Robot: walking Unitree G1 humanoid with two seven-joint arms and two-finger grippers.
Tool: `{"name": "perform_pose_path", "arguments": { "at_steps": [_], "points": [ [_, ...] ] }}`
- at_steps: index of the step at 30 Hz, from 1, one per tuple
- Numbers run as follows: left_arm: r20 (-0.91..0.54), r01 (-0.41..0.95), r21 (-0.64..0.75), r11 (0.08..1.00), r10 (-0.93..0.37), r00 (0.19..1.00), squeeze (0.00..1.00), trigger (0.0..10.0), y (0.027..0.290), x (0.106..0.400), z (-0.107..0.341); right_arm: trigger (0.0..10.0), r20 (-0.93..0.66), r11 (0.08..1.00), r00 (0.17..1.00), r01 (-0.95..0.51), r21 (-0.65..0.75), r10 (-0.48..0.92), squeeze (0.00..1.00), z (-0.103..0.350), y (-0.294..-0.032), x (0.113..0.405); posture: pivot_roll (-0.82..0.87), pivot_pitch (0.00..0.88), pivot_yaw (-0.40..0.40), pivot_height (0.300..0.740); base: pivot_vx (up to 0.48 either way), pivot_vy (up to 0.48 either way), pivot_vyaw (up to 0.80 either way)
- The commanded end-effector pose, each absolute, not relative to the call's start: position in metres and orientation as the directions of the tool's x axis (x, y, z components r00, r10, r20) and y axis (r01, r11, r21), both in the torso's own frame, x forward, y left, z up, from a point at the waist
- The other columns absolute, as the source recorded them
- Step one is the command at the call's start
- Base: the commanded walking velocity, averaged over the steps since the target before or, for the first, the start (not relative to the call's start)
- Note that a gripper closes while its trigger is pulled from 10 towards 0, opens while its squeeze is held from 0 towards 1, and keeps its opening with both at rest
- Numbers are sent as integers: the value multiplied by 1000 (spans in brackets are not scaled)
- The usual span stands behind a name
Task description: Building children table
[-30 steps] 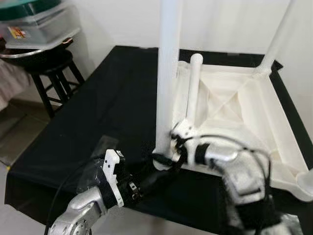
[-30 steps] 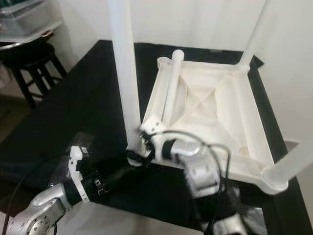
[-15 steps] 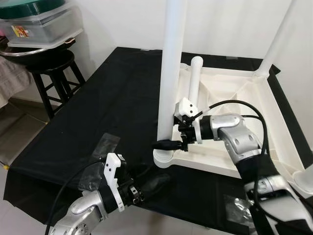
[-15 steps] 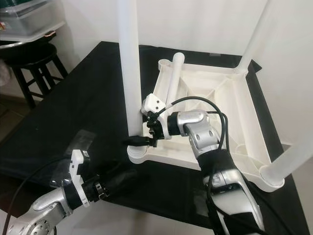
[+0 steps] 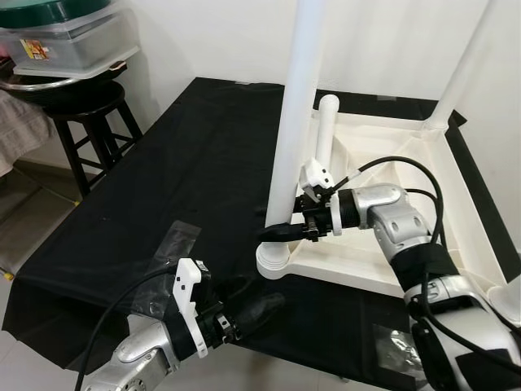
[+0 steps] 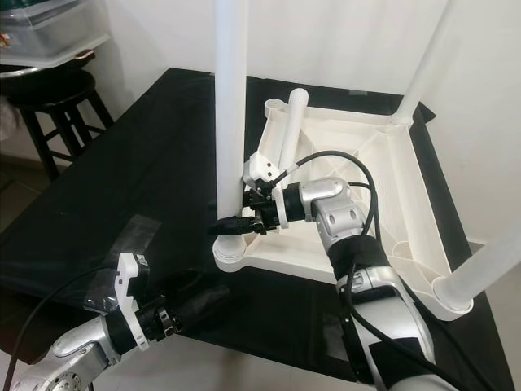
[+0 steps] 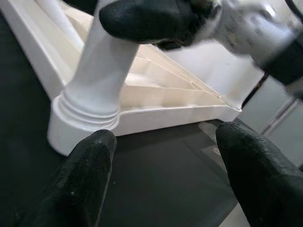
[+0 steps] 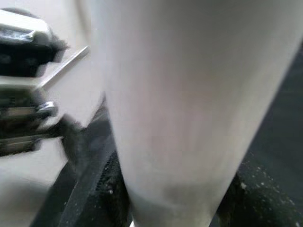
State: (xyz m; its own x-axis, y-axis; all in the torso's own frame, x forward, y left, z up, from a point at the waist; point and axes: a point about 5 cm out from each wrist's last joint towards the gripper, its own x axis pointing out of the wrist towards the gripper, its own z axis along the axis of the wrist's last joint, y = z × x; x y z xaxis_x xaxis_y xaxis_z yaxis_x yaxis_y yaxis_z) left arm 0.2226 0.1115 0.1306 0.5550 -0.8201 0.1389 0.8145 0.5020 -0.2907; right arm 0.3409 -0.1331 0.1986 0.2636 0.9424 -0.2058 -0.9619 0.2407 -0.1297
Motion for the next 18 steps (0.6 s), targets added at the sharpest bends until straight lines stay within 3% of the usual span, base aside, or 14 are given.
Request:
{"name": "perform_pose_path", "arguments": {
  "at_steps": [1, 2, 3, 4, 6, 7, 8, 10, 15, 16, 17, 18],
  "points": [
    [133, 814, -297, 500, -822, 553, 0, 10000, 113, 221, 131, 0, -302, 401, 402, -913, -68, 864, 0, 165, -140, 337, 22, 162, -25, 740, 0, 0, 0],
    [133, 814, -297, 500, -822, 553, 0, 10000, 114, 222, 131, 0, -303, 566, 557, -821, -67, 773, 0, 150, -138, 327, 18, 163, -23, 740, 0, 0, 0],
    [132, 813, -297, 501, -822, 554, 0, 10000, 117, 223, 131, 0, -260, 772, 752, -634, -38, 605, 0, 136, -128, 317, -1, 164, -6, 740, 0, 0, 0],
    [131, 813, -296, 501, -822, 555, 0, 10000, 118, 223, 132, 0, -247, 879, 852, -477, -2, 462, 0, 128, -125, 309, -1, 164, -6, 740, 0, 0, 0],
    [131, 813, -296, 501, -822, 555, 0, 10000, 118, 223, 132, 0, -247, 879, 852, -477, -2, 462, 0, 128, -125, 309, -1, 164, -6, 740, 0, 0, 0],
    [129, 813, -297, 502, -822, 555, 0, 10000, 119, 225, 132, 0, -314, 859, 831, -505, -84, 458, 0, 118, -107, 292, -11, 161, 5, 740, 0, 0, 0],
    [124, 814, -295, 500, -825, 551, 0, 10000, 121, 227, 131, 0, -276, 837, 837, -524, -157, 472, 0, 127, -97, 289, -27, 151, 16, 740, 0, 0, 0],
    [124, 815, -297, 498, -826, 550, 0, 10000, 121, 229, 130, 0, -315, 794, 800, -580, -182, 512, 0, 122, -93, 288, -36, 130, 29, 740, 0, 0, 0],
    [118, 821, -294, 490, -834, 540, 0, 10000, 119, 231, 130, 0, -295, 804, 801, -577, -148, 521, 0, 123, -98, 297, 4, 137, 4, 740, 0, 0, 0],
    [120, 817, -294, 495, -829, 546, 0, 10000, 120, 231, 130, 9333, -309, 801, 787, -588, -116, 533, 0, 121, -98, 297, -9, 127, 15, 740, 0, 0, 0],
    [122, 813, -293, 503, -824, 554, 0, 10000, 120, 231, 130, 10000, -297, 782, 759, -620, -57, 580, 98, 125, -97, 298, 1, 130, 12, 740, 0, 0, 0],
    [122, 813, -293, 503, -824, 554, 0, 10000, 120, 231, 130, 10000, -297, 782, 759, -620, -57, 580, 98, 125, -97, 298, 1, 130, 12, 740, 0, 0, 0]
  ]
}}
